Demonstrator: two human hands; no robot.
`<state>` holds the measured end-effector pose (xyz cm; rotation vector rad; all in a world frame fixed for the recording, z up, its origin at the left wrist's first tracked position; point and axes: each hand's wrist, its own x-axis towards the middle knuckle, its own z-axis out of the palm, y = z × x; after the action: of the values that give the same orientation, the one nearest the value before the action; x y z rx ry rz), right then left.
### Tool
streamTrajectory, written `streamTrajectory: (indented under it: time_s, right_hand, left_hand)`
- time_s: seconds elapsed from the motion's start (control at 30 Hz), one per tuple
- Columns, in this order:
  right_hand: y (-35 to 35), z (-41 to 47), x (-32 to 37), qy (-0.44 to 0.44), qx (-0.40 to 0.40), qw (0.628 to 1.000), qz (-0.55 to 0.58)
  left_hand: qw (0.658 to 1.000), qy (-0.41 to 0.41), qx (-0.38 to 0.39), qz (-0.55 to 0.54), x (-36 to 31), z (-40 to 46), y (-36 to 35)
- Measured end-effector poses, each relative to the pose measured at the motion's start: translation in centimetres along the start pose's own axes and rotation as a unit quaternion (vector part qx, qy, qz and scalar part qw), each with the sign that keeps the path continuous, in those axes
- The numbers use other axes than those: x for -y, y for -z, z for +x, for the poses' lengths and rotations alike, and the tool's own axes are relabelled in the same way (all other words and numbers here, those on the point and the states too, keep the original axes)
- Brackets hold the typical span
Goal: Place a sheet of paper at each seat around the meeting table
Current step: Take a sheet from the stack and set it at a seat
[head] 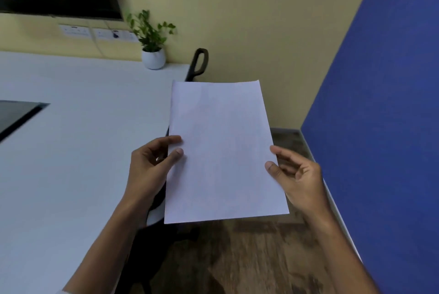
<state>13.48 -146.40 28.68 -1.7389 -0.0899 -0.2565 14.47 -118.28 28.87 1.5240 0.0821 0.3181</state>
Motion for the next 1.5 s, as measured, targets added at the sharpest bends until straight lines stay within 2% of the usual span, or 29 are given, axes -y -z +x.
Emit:
streamTrajectory:
  time_s: [0.03,0.23,0.43,0.6,0.9,1.1,1.23,1.5]
  right_hand:
    - [0.0,0.7,0.2,0.000,0.002,1.000,-0.002]
    - [-2.5,17.6,-3.7,0.047,0.076,0.996,0.013]
    - [-6.5,34.8,-4.3,0.052,0.165,0.985,-0.016]
    - [-11.9,48.2,-4.7,0.062,0.253,0.965,-0.038]
    - [-28.8,71.3,-8.6,0.111,0.443,0.888,-0.049]
    - [-40.7,81.5,-13.0,0.149,0.536,0.826,-0.088]
    - [-47.5,86.1,-16.6,0.157,0.596,0.773,-0.152]
    - [-57.6,90.0,-26.1,0.120,0.638,0.721,-0.242]
  left_hand:
    - [1.000,-0.008,0.012,0.010,-0.3,0.5,0.3]
    - [0.998,-0.032,0.008,0.061,1.1,12.5,-0.1]
    - [0.995,-0.003,-0.016,0.103,2.1,24.2,-1.3]
    - [0.985,-0.007,-0.090,0.147,3.5,32.2,-1.3]
    - [0.939,0.026,-0.292,0.182,10.7,47.5,-0.3]
    - [0.897,0.075,-0.390,0.195,15.8,56.7,1.0]
    - [0.872,0.121,-0.423,0.216,19.3,62.3,1.8]
    - [0.849,0.225,-0.412,0.245,29.6,69.1,4.3]
